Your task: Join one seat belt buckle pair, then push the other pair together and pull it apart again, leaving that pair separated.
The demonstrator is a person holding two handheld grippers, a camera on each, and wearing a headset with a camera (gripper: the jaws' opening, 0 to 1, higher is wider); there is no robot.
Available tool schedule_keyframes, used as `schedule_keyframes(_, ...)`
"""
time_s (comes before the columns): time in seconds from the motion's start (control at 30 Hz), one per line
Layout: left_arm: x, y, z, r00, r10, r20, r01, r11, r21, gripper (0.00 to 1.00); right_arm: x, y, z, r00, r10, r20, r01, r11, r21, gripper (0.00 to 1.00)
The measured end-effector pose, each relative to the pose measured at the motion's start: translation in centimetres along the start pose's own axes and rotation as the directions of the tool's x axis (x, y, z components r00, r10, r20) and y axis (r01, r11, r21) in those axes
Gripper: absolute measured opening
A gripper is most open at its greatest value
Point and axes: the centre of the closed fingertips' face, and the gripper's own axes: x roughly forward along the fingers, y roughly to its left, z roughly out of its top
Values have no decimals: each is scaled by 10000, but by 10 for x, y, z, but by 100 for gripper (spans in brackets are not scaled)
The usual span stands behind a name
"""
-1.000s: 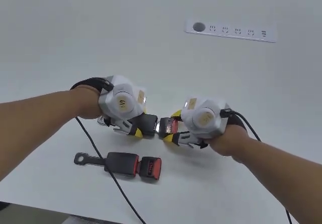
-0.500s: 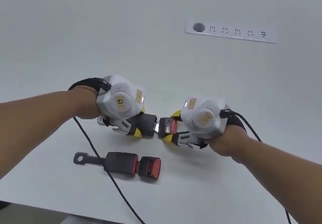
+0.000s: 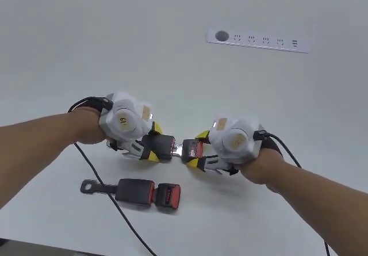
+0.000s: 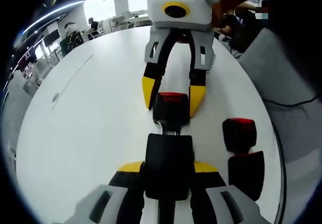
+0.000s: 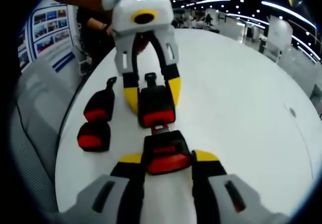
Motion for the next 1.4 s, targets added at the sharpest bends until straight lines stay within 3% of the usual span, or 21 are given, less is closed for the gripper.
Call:
schedule_keyframes(0.1,0,2,-1,9996,101,256,-96,9998,-199,36,-2,-1,-1,9998,23,182,-25,9999,132,36)
schedule_keyframes(0.23,1,2,0,9995,99,300,-94,9998,-182,36,-3,-1,-2,9998,19,204,-20,10000,49,36)
schedule_keyframes(0.5,1,2,1,9986,136,505,-117,9992,-388,37,-22,-9,-18,9997,-99,227,94,9997,217,36)
schedule_keyframes(0.7,0,2,1,9986,142,510,-122,9991,-395,37,-36,-16,-29,9984,-287,480,271,9990,343,36)
schedule_keyframes(1.2,1,1,1,9986,163,509,-140,9989,-451,37,-55,-22,-68,9994,-232,273,222,9992,336,37)
schedule_keyframes(1.4,-1,-2,4,9988,163,467,-141,9988,-466,37,-68,-21,-75,9994,-226,267,217,9992,343,37)
